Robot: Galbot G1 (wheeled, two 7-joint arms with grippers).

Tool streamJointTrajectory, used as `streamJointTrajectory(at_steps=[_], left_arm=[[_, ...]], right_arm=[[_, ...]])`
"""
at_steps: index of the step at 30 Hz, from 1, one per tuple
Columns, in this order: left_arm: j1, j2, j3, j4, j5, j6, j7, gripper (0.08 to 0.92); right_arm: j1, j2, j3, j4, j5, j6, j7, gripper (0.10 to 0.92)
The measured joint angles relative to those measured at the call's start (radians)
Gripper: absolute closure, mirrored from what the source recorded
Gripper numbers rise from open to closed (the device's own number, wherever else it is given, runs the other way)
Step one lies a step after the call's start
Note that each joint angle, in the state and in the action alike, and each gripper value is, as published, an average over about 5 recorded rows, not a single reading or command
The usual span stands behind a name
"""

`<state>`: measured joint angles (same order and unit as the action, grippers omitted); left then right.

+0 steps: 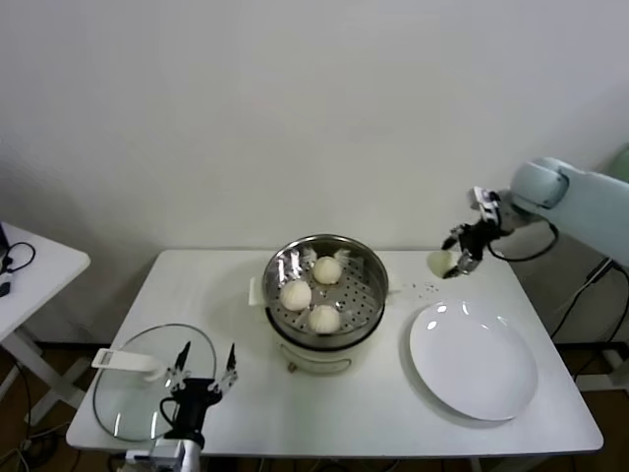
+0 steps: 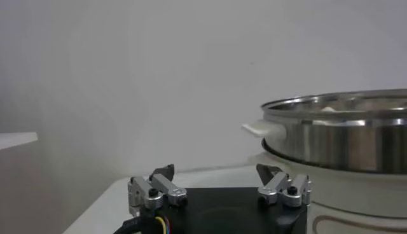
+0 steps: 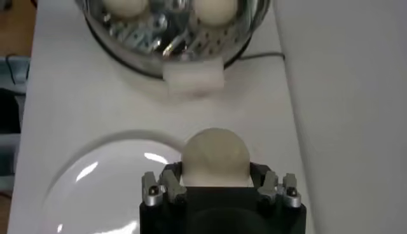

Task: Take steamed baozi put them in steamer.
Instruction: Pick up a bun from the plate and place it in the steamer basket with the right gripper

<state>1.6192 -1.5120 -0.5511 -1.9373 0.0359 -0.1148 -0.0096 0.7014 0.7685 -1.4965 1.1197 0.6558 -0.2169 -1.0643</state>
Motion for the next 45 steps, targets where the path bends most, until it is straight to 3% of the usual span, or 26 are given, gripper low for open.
streamJointTrajectory(at_steps=[7, 16, 27, 45], left_arm=[[-0.001, -0.001, 0.009, -0.008, -0.001, -0.001, 0.000, 0.177], [0.005, -0.004, 0.004, -0.016, -0.008, -0.006, 0.000, 0.177], [0.012, 0.000, -0.016, -0.022, -0.023, -0.008, 0.000, 0.177], [0.003, 0.000, -0.016, -0.007, -0.029, -0.007, 0.000, 0.177]], right_arm=[[0.123, 0.112, -0.127, 0.023, 0.150, -0.031, 0.021, 0.330], [0.140, 0.236, -0.165, 0.037, 0.237, -0.070, 0.069, 0.329], [0.071, 0.340, -0.163, 0.029, 0.258, -0.091, 0.114, 0.330], [-0.020, 0.369, -0.179, 0.010, 0.225, -0.094, 0.130, 0.330]])
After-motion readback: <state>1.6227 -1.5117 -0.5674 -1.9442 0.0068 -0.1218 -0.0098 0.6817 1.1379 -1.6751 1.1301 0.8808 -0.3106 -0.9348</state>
